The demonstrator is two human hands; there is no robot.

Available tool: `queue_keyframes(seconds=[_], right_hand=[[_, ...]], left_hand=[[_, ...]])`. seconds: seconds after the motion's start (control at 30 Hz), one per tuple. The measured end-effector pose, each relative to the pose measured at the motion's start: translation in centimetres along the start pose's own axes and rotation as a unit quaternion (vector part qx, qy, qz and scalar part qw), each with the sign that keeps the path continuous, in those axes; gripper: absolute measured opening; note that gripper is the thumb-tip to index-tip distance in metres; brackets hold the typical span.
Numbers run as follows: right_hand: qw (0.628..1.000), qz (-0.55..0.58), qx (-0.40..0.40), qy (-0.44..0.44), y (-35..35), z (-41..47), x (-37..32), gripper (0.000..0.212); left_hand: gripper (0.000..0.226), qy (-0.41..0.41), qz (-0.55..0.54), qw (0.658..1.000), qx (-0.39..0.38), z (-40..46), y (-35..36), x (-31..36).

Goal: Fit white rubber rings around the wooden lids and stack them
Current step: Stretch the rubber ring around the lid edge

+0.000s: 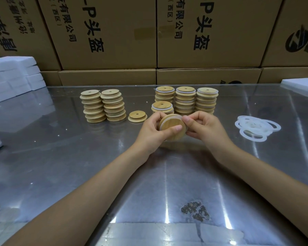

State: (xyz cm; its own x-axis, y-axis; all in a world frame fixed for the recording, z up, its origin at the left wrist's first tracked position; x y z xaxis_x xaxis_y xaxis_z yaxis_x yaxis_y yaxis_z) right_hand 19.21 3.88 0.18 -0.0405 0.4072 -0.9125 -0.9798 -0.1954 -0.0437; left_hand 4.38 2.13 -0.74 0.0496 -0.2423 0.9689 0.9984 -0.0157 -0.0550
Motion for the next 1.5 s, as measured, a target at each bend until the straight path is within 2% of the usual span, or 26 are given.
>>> queue_keyframes(seconds=[0.17,0.43,0.6,0.87,1.27,1.4,1.5], right_hand=[[1.0,0.0,0.009,0.008,0.0,0.0,-0.1,0.01],[0.998,-0.055,-0.031,0.007,0.0,-0.2,0.3,0.008],[0.998,-0.048,-0.017,0.023,0.0,-0.3,0.5,0.01],[0.991,0.026,0.001,0.132,-1.3,0.0,0.7,0.019],[0.993,-0.026,0.005,0.118,-1.1,0.2,0.7,0.019],[0.991,-0.069,0.005,0.113,-1.6,0.5,0.9,0.014],[0.988,-0.105,-0.015,0.113,-1.7,0.5,1.1,0.01]], left_hand=[[0.025,-0.015,-0.03,0.999,-0.002,-0.1,0.1,-0.1],[0.022,-0.054,-0.071,0.996,0.021,0.0,-0.6,0.0],[0.023,-0.045,-0.032,0.998,0.032,0.1,-0.5,0.1],[0.086,0.042,0.137,0.99,0.0,0.0,0.7,-0.2],[0.068,0.085,0.194,0.972,0.1,0.5,-0.3,0.6],[0.064,0.06,0.195,0.963,0.178,1.7,-1.6,0.8],[0.071,0.032,0.222,0.955,0.192,2.9,-2.2,0.6]])
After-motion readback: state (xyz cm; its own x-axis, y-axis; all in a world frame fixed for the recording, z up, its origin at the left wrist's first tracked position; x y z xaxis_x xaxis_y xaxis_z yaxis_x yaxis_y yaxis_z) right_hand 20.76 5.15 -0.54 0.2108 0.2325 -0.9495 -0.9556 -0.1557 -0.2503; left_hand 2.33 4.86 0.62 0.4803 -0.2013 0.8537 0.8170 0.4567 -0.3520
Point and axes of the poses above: each hand's wrist, its own z-axis towards the middle knuckle, its own y-axis out of the palm, x = y × z, the point moved 3 cm from there along z, towards the middle knuckle, and after that the axes turned 6 degrees about -y, right-handed, at the moved point
